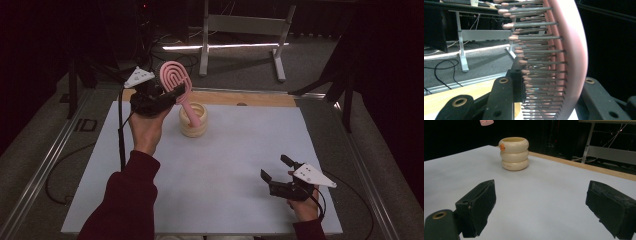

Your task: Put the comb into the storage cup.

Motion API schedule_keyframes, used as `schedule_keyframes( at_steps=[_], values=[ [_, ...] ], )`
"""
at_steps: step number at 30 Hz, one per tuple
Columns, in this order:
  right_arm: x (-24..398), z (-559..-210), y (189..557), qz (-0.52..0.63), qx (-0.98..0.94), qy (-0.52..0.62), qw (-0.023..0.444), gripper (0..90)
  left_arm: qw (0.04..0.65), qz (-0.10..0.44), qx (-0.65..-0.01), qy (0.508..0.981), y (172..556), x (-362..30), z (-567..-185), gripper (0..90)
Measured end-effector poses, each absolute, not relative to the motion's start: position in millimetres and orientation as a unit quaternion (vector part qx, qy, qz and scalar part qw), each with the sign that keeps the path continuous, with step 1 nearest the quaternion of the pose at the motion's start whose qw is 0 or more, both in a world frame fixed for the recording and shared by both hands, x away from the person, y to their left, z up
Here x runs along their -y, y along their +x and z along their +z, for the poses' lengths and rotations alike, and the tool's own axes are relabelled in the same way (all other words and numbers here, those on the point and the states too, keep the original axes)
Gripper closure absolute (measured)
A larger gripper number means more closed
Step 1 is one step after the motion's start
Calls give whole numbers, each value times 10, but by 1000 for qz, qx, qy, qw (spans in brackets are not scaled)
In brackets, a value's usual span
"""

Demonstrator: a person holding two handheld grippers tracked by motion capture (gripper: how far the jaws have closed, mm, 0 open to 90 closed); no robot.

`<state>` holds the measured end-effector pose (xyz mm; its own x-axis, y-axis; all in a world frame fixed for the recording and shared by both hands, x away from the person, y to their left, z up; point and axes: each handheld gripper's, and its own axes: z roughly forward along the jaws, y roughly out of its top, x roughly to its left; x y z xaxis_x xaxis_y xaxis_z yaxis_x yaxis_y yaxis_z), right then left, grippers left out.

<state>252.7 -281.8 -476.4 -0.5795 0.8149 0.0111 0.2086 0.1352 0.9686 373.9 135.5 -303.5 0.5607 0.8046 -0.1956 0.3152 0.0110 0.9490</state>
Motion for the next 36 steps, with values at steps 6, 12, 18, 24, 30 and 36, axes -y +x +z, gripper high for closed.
schedule_keyframes(
  at_steps=[6,12,18,24,30,36],
  values=[
    [2838,-4761,2512,547,-699,367,279,95,567,224,-418,674,3797,-1342,-3012,643],
    [2842,-4776,2505,548,-698,371,274,96,555,236,-423,676,3885,-1304,-3013,643],
    [2841,-4772,2501,549,-697,371,274,96,556,245,-425,671,3941,-1275,-2989,643],
    [2848,-4769,2501,551,-694,373,274,96,553,249,-431,668,4014,-1229,-3004,643],
    [2860,-4746,2496,557,-688,374,275,99,545,254,-434,671,4105,-1165,-3053,643],
    [2887,-4734,2496,560,-684,376,276,99,540,257,-437,672,4186,-1123,-3112,642]
  ],
)
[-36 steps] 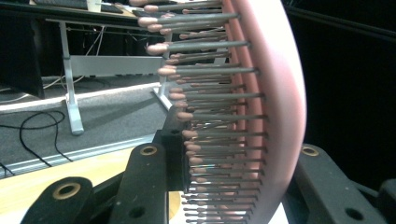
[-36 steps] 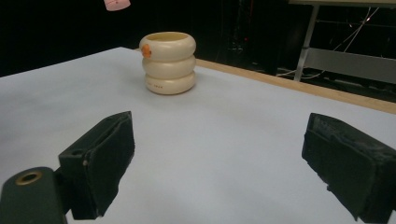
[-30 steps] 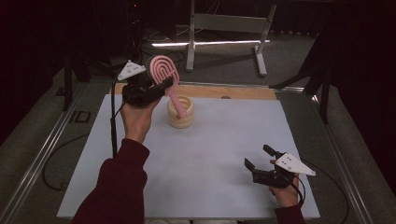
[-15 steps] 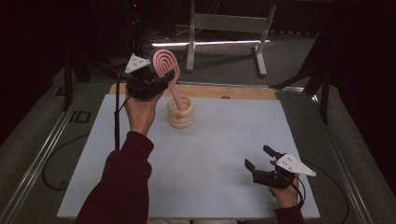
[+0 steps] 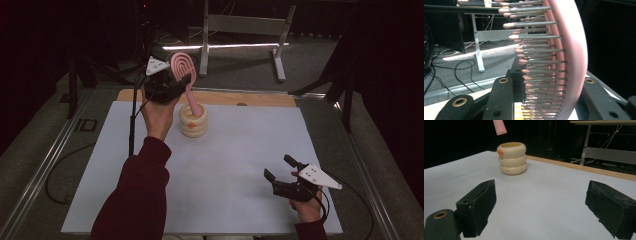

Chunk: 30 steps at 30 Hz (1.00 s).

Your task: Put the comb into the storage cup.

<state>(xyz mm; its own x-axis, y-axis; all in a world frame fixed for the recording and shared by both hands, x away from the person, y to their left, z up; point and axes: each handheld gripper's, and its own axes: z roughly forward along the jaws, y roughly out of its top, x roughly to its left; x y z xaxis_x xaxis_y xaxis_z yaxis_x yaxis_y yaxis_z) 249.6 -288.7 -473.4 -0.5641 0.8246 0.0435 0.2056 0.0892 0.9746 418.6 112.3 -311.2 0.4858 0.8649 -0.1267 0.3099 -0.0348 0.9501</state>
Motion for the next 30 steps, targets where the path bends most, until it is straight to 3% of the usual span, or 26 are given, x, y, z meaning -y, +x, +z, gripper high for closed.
schedule_keyframes(
  at_steps=[30],
  values=[
    [2908,-4699,2482,583,-669,377,266,101,543,268,-459,650,4412,-1119,-3374,642]
  ],
)
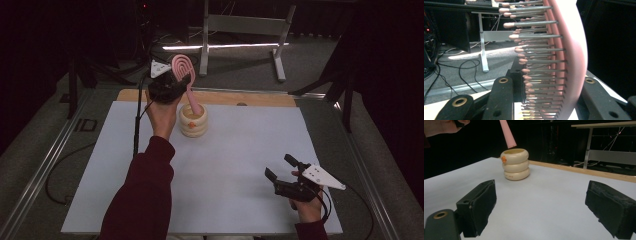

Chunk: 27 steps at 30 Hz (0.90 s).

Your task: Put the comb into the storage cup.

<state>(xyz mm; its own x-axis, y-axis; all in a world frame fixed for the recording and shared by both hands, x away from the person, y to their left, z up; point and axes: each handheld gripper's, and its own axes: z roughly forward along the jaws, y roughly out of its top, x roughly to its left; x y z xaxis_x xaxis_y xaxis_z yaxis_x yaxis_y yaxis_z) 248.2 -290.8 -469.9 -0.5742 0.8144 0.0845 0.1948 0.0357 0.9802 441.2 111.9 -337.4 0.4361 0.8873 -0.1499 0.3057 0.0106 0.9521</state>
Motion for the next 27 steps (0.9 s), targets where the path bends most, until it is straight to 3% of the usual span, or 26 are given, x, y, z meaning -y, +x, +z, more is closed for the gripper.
schedule_keyframes(
  at_steps=[27],
  values=[
    [2935,-4682,2485,589,-662,384,259,100,523,281,-473,651,4483,-1057,-3576,642]
  ],
)
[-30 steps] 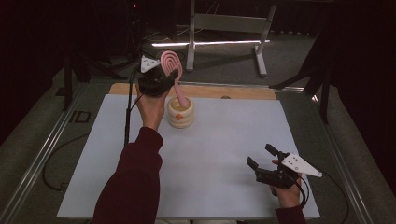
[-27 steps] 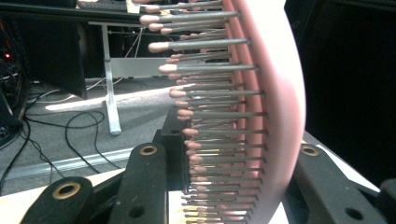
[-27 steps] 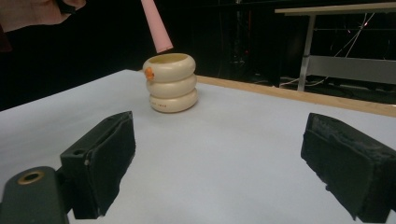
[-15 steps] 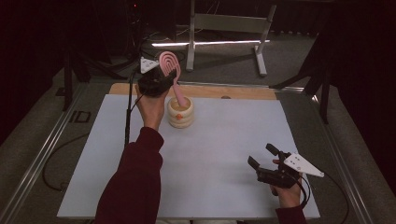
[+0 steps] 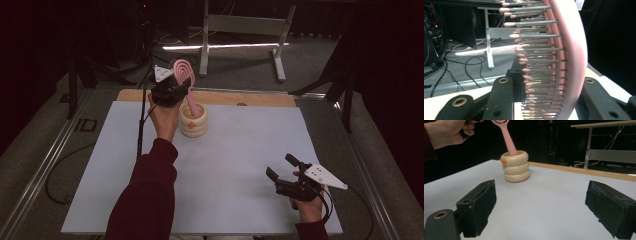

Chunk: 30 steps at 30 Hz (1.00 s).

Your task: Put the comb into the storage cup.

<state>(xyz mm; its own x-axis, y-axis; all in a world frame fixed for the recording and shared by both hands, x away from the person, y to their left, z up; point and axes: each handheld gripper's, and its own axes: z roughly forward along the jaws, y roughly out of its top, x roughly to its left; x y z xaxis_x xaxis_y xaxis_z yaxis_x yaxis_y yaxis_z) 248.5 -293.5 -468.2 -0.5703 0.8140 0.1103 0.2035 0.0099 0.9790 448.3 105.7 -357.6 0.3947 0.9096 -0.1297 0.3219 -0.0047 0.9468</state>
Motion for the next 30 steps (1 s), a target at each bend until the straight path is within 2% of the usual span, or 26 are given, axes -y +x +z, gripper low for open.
schedule_keyframes(
  at_steps=[30],
  values=[
    [2933,-4654,2473,588,-662,384,260,101,504,283,-483,658,4530,-963,-3844,641]
  ],
)
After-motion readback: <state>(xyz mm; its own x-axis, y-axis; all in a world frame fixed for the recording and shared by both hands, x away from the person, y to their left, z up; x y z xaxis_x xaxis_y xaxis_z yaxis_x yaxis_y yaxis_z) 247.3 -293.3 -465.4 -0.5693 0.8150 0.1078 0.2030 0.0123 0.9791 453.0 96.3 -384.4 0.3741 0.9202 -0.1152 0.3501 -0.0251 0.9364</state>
